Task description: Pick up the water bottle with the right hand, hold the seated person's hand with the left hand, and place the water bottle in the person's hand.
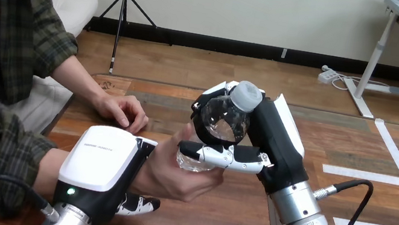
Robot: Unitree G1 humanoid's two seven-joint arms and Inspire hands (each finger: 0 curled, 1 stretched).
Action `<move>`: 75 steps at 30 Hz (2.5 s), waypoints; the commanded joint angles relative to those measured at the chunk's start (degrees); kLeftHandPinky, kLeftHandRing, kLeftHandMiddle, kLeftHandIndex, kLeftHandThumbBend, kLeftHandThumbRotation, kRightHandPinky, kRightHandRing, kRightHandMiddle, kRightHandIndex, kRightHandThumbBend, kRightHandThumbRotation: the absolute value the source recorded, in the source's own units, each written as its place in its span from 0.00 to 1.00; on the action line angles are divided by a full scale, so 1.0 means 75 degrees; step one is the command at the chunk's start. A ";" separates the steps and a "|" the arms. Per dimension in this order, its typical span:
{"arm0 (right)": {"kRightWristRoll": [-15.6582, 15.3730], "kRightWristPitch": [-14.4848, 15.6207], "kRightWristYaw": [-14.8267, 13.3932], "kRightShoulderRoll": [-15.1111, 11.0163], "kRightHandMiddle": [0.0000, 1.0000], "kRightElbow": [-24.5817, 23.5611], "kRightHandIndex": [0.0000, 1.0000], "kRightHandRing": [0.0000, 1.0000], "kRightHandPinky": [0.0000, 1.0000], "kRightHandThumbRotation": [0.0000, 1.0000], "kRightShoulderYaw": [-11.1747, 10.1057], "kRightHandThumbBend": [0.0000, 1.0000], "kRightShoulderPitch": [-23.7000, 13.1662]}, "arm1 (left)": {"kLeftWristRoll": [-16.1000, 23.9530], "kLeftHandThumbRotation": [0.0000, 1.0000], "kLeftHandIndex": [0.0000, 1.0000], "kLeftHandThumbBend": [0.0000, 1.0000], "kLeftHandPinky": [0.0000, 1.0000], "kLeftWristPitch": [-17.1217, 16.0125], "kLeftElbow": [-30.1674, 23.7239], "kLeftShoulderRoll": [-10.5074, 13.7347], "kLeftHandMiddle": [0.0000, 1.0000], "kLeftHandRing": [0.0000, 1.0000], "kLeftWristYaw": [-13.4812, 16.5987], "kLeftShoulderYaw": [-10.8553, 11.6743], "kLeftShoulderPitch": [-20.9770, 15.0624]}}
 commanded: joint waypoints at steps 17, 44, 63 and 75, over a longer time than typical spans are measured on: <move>-0.0179 -0.0166 -0.0092 -0.0196 0.53 -0.0343 0.57 0.47 0.42 0.00 -0.0053 0.72 -0.0241 | -0.0032 0.00 0.38 0.88 0.35 -0.0010 -0.0180 -0.0052 0.40 0.37 -0.0054 0.0057 -0.0144; -0.0539 0.0437 0.0107 -0.0555 1.00 -0.0745 1.00 1.00 0.99 0.25 0.0139 0.90 -0.0243 | 0.1185 0.03 0.87 1.00 0.70 0.0962 -0.0234 -0.0048 0.91 0.85 -0.0301 -0.0222 -0.0125; -0.0494 0.0484 0.0109 -0.0559 1.00 -0.0776 1.00 1.00 1.00 0.29 0.0153 0.89 -0.0206 | 0.1251 0.21 1.00 1.00 0.79 0.0976 -0.0113 -0.0043 1.00 1.00 0.0195 -0.0303 -0.0154; -0.0450 0.0472 0.0143 -0.0562 1.00 -0.0746 1.00 1.00 1.00 0.28 0.0142 0.88 -0.0220 | 0.1050 0.29 1.00 1.00 0.83 0.0760 -0.0083 0.0012 1.00 1.00 0.0320 -0.0283 -0.0173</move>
